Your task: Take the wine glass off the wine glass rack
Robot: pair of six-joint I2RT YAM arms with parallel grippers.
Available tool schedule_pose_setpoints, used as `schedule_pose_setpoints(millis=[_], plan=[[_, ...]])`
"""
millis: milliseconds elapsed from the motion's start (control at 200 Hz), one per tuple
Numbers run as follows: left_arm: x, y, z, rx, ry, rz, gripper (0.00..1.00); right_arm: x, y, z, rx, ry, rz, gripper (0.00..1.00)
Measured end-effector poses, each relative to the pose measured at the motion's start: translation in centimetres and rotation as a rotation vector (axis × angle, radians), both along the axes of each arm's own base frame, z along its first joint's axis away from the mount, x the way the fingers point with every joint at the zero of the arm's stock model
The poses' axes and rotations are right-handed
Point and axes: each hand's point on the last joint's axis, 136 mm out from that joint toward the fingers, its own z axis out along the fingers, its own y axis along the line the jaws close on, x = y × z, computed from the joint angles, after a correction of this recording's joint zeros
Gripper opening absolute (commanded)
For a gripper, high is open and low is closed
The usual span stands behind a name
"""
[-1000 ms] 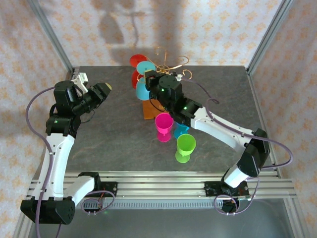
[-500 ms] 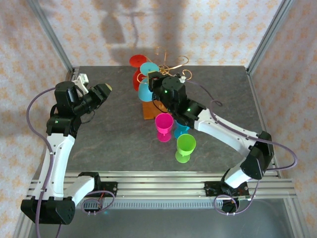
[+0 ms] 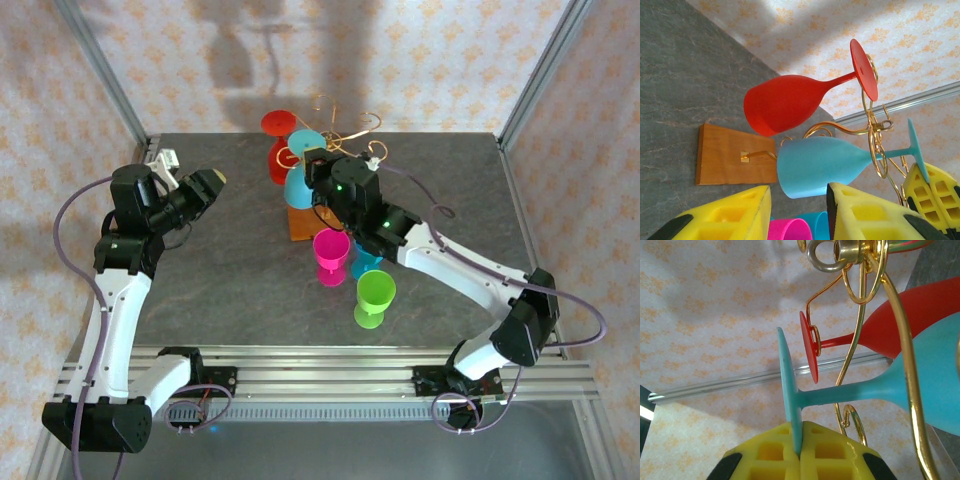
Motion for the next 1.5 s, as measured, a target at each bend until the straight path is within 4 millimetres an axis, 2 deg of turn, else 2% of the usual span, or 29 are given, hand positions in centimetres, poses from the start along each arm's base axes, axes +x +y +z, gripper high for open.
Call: schedule_pose_setpoints(millis=[325,506,801,1336,1497], plan=[[0.0,0.0,-0.1,0.000,0.002,0.000,0.35,-0.6,0.0,0.0,0.010,0.006,0.032,0.00],[0.0,0.0,-0.1,0.001,0.002,0.001,0.35,-1.1,-0.1,-0.7,0.005,0.021,0.047,0.00],[-0.1,0.1,-0.1,0.003,0.000,0.006,0.35,-2.2,-1.1,0.0,-0.001,0.005,0.059,0.00],[-1.3,0.4,0.0,0.020,0.000,0.022,0.35,-4.2,1.3,-0.9,-0.098,-0.015,0.253,0.00],[-1.9,0.5,-0.7,0.031,0.019,0.029,0.35,-4.8,1.7,-0.8,-0.132,-0.025,0.298,0.00]])
